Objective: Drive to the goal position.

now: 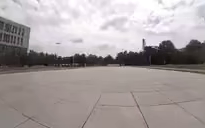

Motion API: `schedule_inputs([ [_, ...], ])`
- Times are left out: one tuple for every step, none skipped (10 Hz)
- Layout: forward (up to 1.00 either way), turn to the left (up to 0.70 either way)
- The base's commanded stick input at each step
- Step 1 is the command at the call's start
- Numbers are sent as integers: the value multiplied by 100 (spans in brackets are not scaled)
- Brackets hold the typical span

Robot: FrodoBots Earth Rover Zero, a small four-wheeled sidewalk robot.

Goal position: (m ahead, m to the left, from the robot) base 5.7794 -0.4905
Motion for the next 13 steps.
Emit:
schedule_inputs([
  [100, 0],
  [100, 0],
  [100, 0],
  [100, 0],
  [100, 0],
  [100, 0],
  [100, -24],
  [100, -39],
  [100, -39],
  [100, -39],
  [100, -6],
  [100, 0],
  [100, 0],
])
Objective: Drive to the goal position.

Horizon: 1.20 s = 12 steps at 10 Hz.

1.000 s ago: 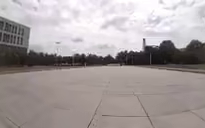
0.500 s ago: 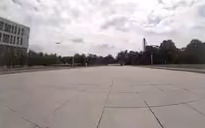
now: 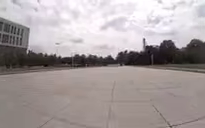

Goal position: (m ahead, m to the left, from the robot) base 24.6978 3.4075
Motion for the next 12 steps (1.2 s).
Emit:
schedule_inputs([
  [100, 0],
  [100, 0],
  [100, 0],
  [100, 0],
  [100, 0],
  [100, 0],
  [100, 0],
  [100, 0],
  [100, 0],
  [100, 0],
  [100, 0],
  [100, 0],
])
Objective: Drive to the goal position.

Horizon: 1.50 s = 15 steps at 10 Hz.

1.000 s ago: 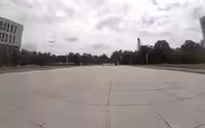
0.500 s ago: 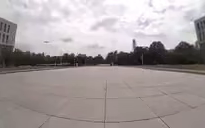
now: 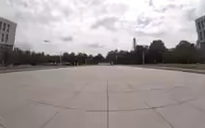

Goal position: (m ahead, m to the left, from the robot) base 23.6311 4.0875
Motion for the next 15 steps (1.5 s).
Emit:
schedule_inputs([
  [100, 0],
  [100, 0],
  [100, -12],
  [100, -27],
  [100, -21],
  [100, 0],
  [100, 0],
  [100, 0],
  [100, 0],
  [100, 0],
  [100, 0],
  [100, 0],
  [100, 0],
  [100, 0],
  [100, 0],
])
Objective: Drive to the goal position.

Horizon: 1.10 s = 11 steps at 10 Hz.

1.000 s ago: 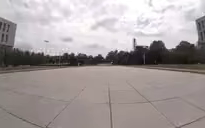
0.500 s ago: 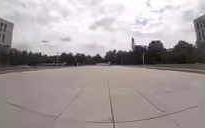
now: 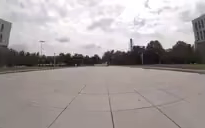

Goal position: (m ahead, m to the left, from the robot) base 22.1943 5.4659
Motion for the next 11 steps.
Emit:
schedule_inputs([
  [100, 0],
  [100, 0],
  [100, 0],
  [100, -20],
  [100, -34],
  [100, -38],
  [100, -29],
  [100, -15],
  [100, 0],
  [100, 0],
  [100, 0],
])
